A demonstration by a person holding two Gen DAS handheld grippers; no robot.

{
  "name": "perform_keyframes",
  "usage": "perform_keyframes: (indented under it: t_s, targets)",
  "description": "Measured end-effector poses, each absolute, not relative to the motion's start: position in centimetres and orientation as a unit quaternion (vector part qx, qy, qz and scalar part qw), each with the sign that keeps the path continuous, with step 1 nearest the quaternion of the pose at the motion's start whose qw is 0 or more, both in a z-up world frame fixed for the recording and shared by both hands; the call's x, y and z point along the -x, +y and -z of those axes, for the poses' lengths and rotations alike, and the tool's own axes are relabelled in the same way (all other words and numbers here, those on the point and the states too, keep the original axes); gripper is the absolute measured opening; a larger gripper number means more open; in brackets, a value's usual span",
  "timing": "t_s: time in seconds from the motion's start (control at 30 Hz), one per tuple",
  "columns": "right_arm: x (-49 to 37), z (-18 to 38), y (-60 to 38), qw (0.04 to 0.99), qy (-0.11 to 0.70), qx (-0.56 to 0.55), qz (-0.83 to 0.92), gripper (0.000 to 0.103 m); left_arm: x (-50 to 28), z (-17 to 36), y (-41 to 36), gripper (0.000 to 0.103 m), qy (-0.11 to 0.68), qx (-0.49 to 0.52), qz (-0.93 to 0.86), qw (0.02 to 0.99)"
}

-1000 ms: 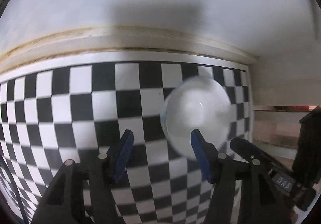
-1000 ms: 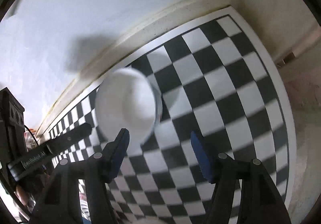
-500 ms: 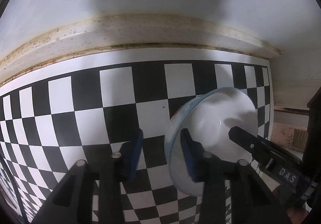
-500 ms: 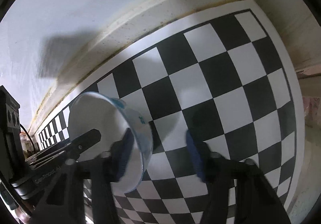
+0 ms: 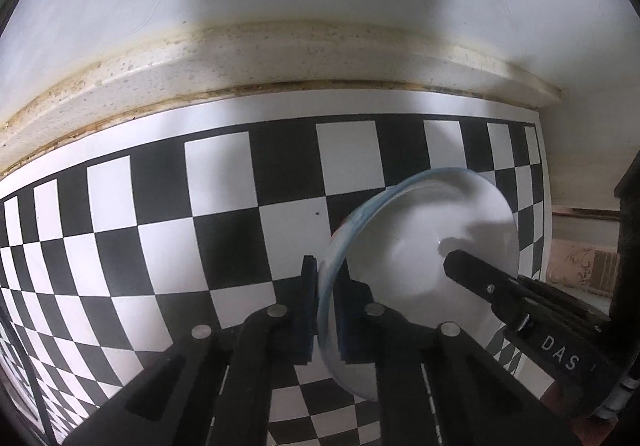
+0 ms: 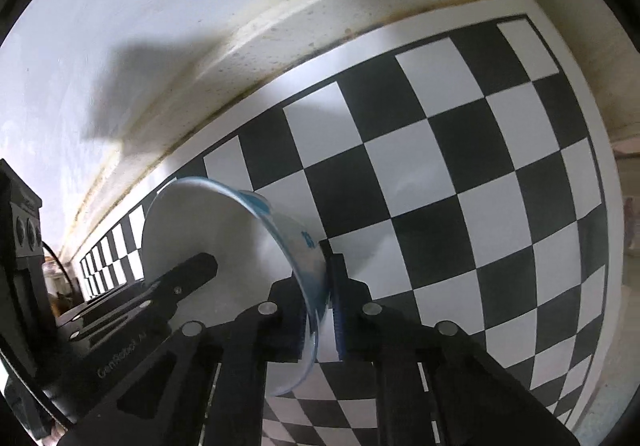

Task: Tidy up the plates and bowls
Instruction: 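Grip the blue-dot bowl onto the held bowls with both grippers, then carry the three-bowl stack with both grippers beside the plate stack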

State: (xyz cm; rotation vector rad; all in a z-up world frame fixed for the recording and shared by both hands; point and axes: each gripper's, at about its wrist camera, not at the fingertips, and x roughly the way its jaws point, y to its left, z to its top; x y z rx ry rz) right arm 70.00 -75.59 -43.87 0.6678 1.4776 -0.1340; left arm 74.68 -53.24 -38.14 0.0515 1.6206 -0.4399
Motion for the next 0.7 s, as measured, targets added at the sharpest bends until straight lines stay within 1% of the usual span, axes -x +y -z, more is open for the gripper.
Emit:
perform_keyframes:
  t_s: [0.13,0.3,0.5,0.7]
  targets:
    - [-69.7,43.7,-74.6,0.688,0.663,-0.29,0.056,0.01,-73.7,38.1,-53.9,0.006,0.717,-0.023,0.195,0.669]
    - [-68.8,42.5,-73.9,0.696,0.66,-0.28,0.049,0.01,-72.3,36.6,-53.3,0.006,0.71,-0.019,0.196,0.677]
    - [-67.2,39.9,-72.2,0.709,0.65,-0.27,0.043,0.01,-70.3,33.8,-52.1,0.006,0.698,-0.011,0.197,0.689]
    - [-64.2,35.9,-70.7,0.724,0.635,-0.267,0.036,0.01,-68.5,30.3,-50.3,0.006,0.685,-0.009,0.206,0.699]
